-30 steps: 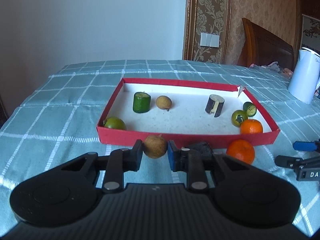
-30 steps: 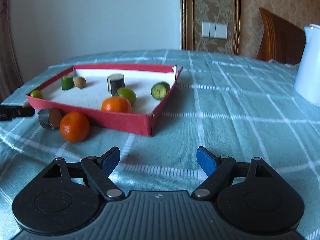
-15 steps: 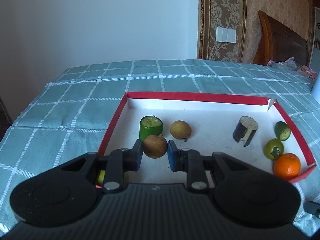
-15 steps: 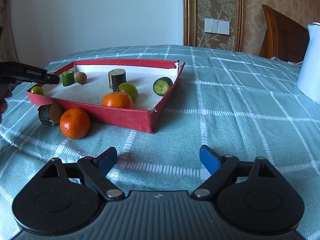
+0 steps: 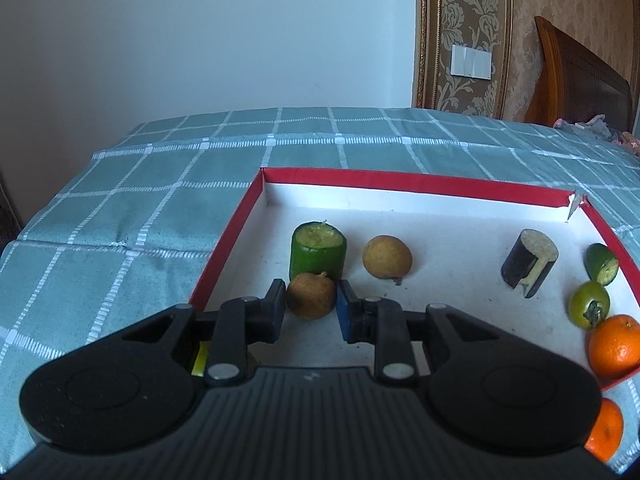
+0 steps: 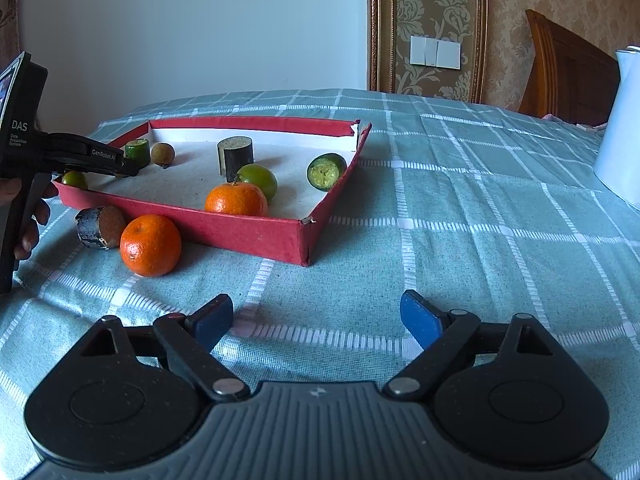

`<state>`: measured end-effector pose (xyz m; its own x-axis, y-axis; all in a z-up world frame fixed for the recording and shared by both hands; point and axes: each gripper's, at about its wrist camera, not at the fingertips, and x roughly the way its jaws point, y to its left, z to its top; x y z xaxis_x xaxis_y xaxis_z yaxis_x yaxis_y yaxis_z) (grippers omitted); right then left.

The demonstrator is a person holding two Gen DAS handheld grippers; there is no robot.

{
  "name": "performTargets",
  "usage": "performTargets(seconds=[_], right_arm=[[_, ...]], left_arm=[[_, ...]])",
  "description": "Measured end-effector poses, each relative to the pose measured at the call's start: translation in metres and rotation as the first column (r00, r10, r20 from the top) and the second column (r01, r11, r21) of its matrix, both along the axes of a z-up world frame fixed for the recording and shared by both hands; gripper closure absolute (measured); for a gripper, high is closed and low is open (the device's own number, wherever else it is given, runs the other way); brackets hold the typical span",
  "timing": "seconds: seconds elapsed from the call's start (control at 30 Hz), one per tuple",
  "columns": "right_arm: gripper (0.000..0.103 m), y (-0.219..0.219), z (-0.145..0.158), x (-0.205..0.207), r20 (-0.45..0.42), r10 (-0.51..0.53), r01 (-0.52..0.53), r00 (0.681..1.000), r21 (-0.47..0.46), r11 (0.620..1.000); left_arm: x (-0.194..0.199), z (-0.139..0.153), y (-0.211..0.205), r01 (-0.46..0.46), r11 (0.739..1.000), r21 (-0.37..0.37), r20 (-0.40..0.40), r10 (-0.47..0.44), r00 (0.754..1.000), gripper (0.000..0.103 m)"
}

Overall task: Organize fruits
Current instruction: 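Carry the brown fruit into the tray and open the left gripper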

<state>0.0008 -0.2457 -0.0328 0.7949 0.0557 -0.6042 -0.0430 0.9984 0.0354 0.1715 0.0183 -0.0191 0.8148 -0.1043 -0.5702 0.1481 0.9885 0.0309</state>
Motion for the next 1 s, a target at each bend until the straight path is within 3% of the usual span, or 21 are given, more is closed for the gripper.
performTargets(seconds=[0.33, 0.4, 0.43, 0.47, 1.0], right_arm=[[0.012, 0.0, 0.0, 0.0, 0.0, 0.0, 0.0, 1.0, 0.0, 1.0], [0.012, 0.0, 0.0, 0.0, 0.0, 0.0, 0.0, 1.0, 0.0, 1.0], [0.012, 0.0, 0.0, 0.0, 0.0, 0.0, 0.0, 1.0, 0.0, 1.0], [0.012, 0.0, 0.0, 0.0, 0.0, 0.0, 0.0, 1.0, 0.0, 1.0], [0.012, 0.001, 0.0, 0.001, 0.001, 0.0, 0.0, 1.0, 0.0, 1.0]], left_arm=[[-0.003, -0.002, -0.004, -0.002, 1.0, 0.024, 0.022, 0.002, 1.0, 0.075], [-0.004, -0.002, -0.005, -0.017, 0.999, 0.048, 0.033, 0.016, 0.999, 0.061], [-0.005, -0.002, -0.005, -0.019, 0.998, 0.055, 0.039, 0.017, 0.999, 0.039], [-0.006, -0.002, -0.005, -0.025, 0.998, 0.06, 0.045, 0.022, 0.999, 0.029], [-0.013, -0.002, -0.007, -0.019, 0.997, 0.081, 0.065, 0.014, 0.998, 0.023]])
